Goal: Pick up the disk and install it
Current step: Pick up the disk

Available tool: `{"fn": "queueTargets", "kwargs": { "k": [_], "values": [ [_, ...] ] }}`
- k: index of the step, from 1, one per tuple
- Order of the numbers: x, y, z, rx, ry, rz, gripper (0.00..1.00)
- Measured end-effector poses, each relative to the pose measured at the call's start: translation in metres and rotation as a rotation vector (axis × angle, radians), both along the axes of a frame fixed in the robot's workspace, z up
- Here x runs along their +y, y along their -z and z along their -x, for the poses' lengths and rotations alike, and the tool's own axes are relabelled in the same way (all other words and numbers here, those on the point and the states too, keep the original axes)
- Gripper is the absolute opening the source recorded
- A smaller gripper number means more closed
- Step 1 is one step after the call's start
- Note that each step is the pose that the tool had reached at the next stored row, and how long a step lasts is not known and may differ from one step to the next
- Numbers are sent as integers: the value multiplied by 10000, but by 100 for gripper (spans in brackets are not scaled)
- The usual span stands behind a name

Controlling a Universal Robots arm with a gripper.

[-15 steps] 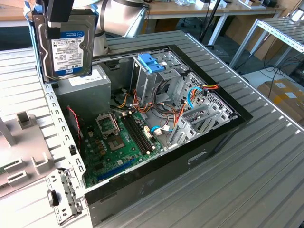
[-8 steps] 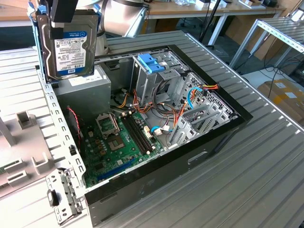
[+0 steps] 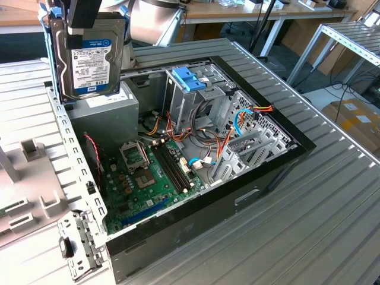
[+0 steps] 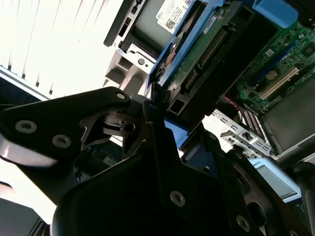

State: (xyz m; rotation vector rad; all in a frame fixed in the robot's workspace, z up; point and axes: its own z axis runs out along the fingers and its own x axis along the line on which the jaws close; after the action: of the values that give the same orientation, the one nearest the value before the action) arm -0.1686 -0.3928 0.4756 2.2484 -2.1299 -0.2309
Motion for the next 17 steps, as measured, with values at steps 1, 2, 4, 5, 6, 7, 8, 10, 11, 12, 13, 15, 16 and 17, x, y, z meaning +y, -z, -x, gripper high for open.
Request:
{"fn": "queueTargets", "kwargs": {
  "k": [1,2,4,5,6,7,8,10,11,12,13,15,16,17],
  "values": [
    [0,1,-5,-1,-1,0,37],
    [-1,1,-11,0,-1,1,37],
    [-1,2,-19,-1,0,0,37],
    [-1,2,-23,0,-1,0,37],
    [-1,3,-28,0,-1,0,37],
    [-2,4,-33,-1,0,0,37],
    [-2,5,-39,0,-1,0,37],
    [-2,6,-48,0,0,0,37],
    [-2,6,-52,-1,0,0,37],
    [-2,7,-59,0,0,0,37],
    [-2,8,-64,-1,-1,-1,37],
    [-2,9,-73,0,0,0,37],
    [-3,9,-77,-1,-1,0,37],
    [-3,10,-82,-1,0,0,37]
  ]
}}
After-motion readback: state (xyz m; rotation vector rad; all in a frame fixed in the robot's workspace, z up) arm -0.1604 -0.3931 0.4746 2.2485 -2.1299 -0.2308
